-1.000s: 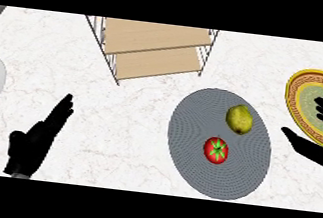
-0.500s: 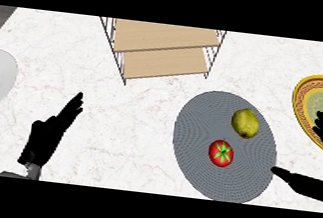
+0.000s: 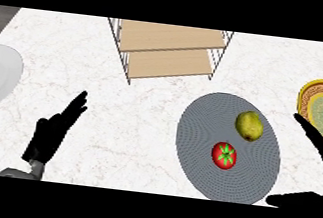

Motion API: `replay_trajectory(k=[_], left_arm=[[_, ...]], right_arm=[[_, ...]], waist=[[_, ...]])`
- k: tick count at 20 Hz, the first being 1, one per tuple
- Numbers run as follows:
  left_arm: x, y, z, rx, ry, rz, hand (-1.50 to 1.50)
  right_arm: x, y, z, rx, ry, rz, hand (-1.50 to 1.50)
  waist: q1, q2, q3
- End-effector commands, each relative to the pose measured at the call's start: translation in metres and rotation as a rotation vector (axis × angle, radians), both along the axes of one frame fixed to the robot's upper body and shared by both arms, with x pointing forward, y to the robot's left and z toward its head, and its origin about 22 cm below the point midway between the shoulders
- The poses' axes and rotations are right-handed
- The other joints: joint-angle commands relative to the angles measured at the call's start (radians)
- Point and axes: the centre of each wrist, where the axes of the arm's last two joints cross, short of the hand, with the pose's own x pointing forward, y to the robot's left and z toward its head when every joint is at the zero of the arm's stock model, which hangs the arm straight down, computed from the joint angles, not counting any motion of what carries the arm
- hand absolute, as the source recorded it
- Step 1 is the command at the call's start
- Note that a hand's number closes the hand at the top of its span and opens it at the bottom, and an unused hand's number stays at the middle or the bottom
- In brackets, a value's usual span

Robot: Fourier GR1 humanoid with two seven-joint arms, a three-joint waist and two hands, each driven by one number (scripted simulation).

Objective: Pick the tomato from the placemat and place it in the tiered shelf

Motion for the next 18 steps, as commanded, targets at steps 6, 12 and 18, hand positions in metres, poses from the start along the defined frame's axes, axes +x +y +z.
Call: replay_trajectory(k=[6,12,18], left_arm=[[0.018,-0.018,0.002,0.002,-0.012,-0.019,0.00],[0.002,-0.005,-0.014,-0.007,0.027,-0.017,0.00],[0.010,0.003,-0.005,-0.005,0.013,-0.002,0.00]], right_arm=[[0.019,0.056,0.028,-0.527,0.119,-0.122,-1.50],[0.038,0.130,0.021,-0.502,0.221,-0.041,-1.50],[0.055,0.158,0.001,-0.521,0.352,-0.076,-1.50]], waist=[[0.026,0.008,0.001],[0.016,0.004,0.003],[0.005,0.002,0.003]])
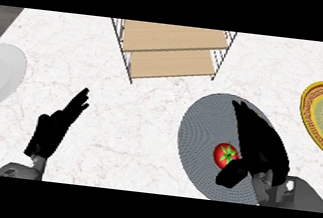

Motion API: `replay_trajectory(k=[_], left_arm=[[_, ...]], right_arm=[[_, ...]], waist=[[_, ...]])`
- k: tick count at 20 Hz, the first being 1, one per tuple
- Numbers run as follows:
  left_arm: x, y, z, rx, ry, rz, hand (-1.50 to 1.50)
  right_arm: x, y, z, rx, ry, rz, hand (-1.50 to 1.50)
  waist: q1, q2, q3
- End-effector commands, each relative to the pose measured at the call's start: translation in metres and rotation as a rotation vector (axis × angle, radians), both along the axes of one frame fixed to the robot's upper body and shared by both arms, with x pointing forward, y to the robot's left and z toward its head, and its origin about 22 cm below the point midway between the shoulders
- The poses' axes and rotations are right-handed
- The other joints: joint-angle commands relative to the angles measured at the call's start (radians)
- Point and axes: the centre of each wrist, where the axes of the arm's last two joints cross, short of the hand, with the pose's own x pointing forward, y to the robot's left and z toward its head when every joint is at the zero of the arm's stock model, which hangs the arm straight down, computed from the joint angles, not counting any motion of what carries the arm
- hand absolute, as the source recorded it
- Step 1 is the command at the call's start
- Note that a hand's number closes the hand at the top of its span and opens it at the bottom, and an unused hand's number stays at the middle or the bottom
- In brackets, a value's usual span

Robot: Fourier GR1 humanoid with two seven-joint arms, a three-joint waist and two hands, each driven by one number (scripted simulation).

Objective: Pick the tomato from the placemat and place it in the tiered shelf

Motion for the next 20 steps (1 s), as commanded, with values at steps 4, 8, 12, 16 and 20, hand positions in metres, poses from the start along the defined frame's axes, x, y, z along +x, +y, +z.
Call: replay_trajectory(k=[4,8,12,16,20], left_arm=[[-0.006,0.007,-0.006,0.010,0.029,0.019,0.00],[-0.004,0.006,0.007,0.011,0.027,0.030,0.00],[-0.006,0.003,-0.010,0.016,0.021,0.024,0.00],[-0.009,0.008,-0.002,0.024,0.028,0.025,0.00],[-0.001,0.008,-0.009,0.021,0.039,0.045,0.00]], right_arm=[[0.006,0.035,-0.011,-0.099,0.145,-0.145,-1.50],[0.003,0.034,-0.028,-0.168,0.134,-0.163,-1.50],[-0.001,0.039,-0.031,-0.213,0.119,-0.181,-1.50],[0.008,0.028,-0.028,-0.240,0.120,-0.170,-1.50],[0.003,0.036,-0.038,-0.241,0.137,-0.168,-1.50]], waist=[[-0.017,-0.001,-0.001],[-0.017,-0.002,-0.001],[-0.027,-0.001,-0.001],[-0.023,-0.001,-0.001],[-0.027,0.000,-0.001]])
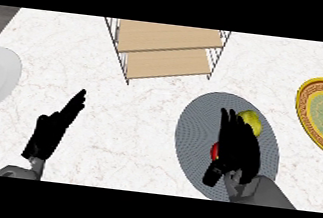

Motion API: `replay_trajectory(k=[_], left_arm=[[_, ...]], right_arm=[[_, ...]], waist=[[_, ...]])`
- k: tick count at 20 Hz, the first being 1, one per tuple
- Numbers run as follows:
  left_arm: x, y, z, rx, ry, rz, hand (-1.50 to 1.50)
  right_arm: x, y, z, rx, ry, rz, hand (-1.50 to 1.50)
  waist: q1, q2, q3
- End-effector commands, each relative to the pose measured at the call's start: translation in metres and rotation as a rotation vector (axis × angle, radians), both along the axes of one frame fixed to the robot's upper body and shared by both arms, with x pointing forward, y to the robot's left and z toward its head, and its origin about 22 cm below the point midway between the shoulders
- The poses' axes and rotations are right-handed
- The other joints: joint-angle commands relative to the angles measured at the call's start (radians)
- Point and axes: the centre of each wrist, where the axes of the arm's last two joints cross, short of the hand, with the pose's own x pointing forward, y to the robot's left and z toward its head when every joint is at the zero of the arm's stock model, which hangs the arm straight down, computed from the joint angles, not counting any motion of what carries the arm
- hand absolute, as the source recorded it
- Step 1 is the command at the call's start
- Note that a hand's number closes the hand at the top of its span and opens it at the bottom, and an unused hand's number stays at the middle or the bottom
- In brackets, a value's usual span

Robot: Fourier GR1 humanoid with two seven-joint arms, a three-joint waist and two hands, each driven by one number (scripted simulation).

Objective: Pick the tomato from the placemat and place it in the tiered shelf

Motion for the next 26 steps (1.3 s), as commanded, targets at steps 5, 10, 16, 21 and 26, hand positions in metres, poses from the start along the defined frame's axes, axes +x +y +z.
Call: replay_trajectory(k=[5,10,16,21,26], left_arm=[[-0.010,-0.002,-0.012,-0.025,0.013,-0.016,0.00],[-0.008,0.003,-0.001,0.006,0.012,0.001,0.00],[-0.014,0.002,0.002,-0.004,0.016,-0.006,0.00],[-0.010,-0.004,0.003,-0.006,0.039,-0.002,0.00],[-0.018,-0.018,-0.013,0.000,0.017,-0.001,0.00]], right_arm=[[0.019,0.013,-0.011,-0.134,0.111,-0.126,-1.50],[0.011,-0.007,-0.031,-0.169,0.136,-0.116,-1.50],[0.016,-0.012,-0.048,-0.143,0.148,-0.104,-1.50],[0.024,-0.003,-0.044,-0.129,0.147,-0.047,1.50],[0.018,-0.011,-0.066,-0.103,0.099,0.017,1.50]], waist=[[0.008,0.003,-0.002],[0.004,0.002,-0.001],[0.006,0.002,-0.001],[0.006,0.003,-0.001],[0.004,0.004,-0.001]])
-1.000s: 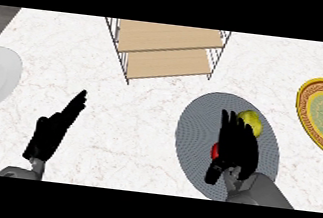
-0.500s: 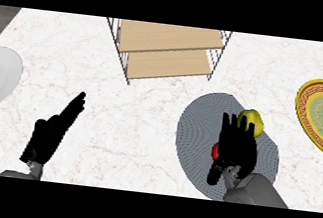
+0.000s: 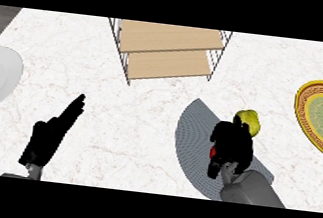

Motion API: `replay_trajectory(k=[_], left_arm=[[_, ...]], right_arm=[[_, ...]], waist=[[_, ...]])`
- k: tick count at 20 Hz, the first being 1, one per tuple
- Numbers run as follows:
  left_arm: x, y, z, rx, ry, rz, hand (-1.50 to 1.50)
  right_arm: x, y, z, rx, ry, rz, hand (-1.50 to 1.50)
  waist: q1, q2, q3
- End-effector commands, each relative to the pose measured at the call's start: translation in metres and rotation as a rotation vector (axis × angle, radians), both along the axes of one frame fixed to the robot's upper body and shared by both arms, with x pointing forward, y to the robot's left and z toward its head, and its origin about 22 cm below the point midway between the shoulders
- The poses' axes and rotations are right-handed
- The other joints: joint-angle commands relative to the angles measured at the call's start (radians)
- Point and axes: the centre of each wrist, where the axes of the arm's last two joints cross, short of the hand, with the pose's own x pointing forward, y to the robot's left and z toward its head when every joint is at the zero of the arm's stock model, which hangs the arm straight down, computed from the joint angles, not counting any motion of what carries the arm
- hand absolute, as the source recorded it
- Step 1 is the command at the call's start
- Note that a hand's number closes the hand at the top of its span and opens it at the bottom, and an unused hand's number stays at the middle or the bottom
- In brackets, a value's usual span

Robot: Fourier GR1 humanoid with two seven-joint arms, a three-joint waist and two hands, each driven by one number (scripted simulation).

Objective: Pick the tomato from the placemat and place it in the tiered shelf

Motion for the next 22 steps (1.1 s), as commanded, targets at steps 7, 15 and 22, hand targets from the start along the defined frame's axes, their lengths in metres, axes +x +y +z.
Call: replay_trajectory(k=[7,15,22], left_arm=[[0.010,0.003,0.011,0.020,-0.001,0.011,0.00],[0.010,0.014,0.005,-0.003,0.007,0.013,0.00],[0.000,0.019,0.007,-0.006,0.023,0.008,0.00]], right_arm=[[-0.002,0.005,-0.007,-0.087,-0.067,-0.069,1.50],[-0.008,-0.007,0.047,0.100,-0.173,0.126,1.50],[-0.029,-0.002,0.133,0.108,-0.381,0.088,1.50]], waist=[[-0.005,0.014,0.010],[-0.007,0.014,0.010],[-0.008,0.010,0.010]])
